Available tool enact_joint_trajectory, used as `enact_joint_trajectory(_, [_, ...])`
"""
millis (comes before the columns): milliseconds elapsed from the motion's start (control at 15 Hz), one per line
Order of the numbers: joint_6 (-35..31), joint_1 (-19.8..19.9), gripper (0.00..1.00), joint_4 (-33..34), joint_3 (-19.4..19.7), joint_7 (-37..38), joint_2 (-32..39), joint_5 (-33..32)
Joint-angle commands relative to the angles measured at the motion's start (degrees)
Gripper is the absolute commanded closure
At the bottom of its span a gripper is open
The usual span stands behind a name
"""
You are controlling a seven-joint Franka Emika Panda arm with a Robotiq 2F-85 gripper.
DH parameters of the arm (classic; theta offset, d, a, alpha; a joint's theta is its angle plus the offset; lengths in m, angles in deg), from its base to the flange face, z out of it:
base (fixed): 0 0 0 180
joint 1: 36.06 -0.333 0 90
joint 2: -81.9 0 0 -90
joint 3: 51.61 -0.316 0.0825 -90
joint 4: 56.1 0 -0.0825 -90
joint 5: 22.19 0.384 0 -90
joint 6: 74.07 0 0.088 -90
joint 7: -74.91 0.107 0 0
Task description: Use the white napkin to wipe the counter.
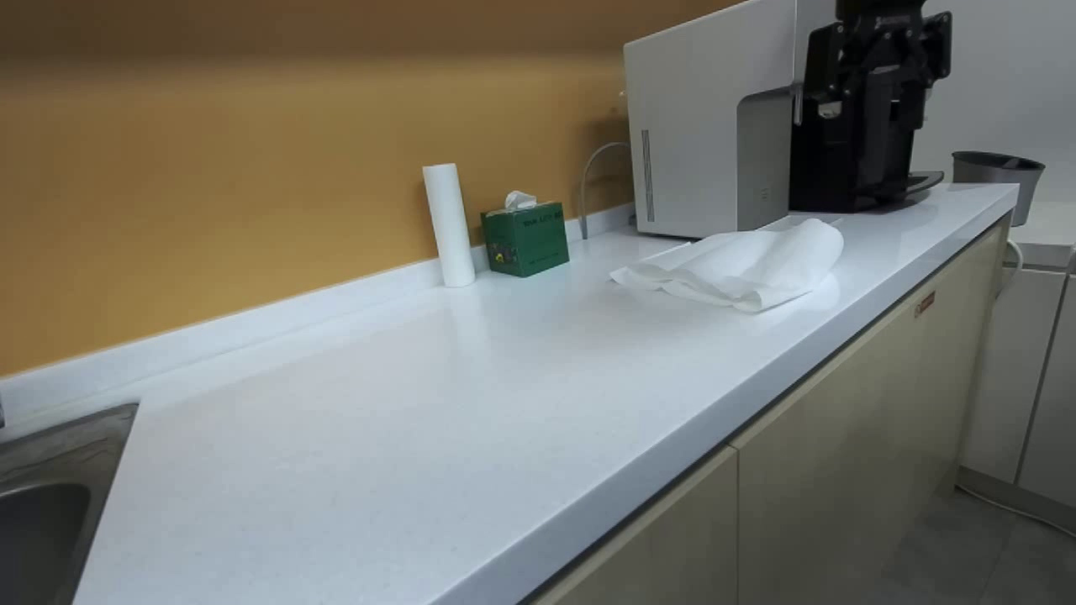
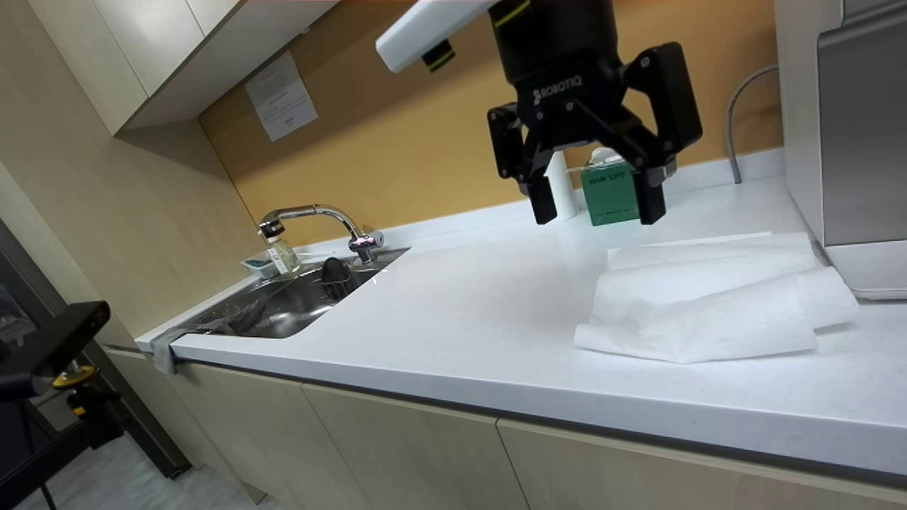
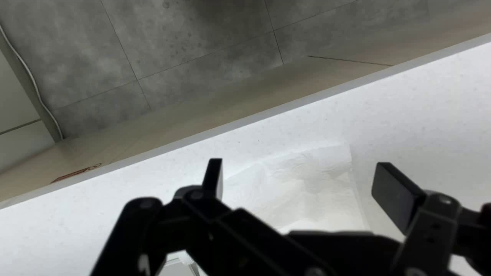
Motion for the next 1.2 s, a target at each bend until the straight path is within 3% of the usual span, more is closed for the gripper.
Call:
enact_joint_trajectory(0, [-3.58,0.07,0.0,1.14,0.35,0.78,2.86,-1.04])
enact_joint_trajectory(400, [-11.84,-0.37,0.0,5.24,0.69,-2.11,14.24,1.0])
enact_joint_trajectory(1133, [-25.33,0.27,0.0,13.9,4.64,2.58,29.19,-2.28])
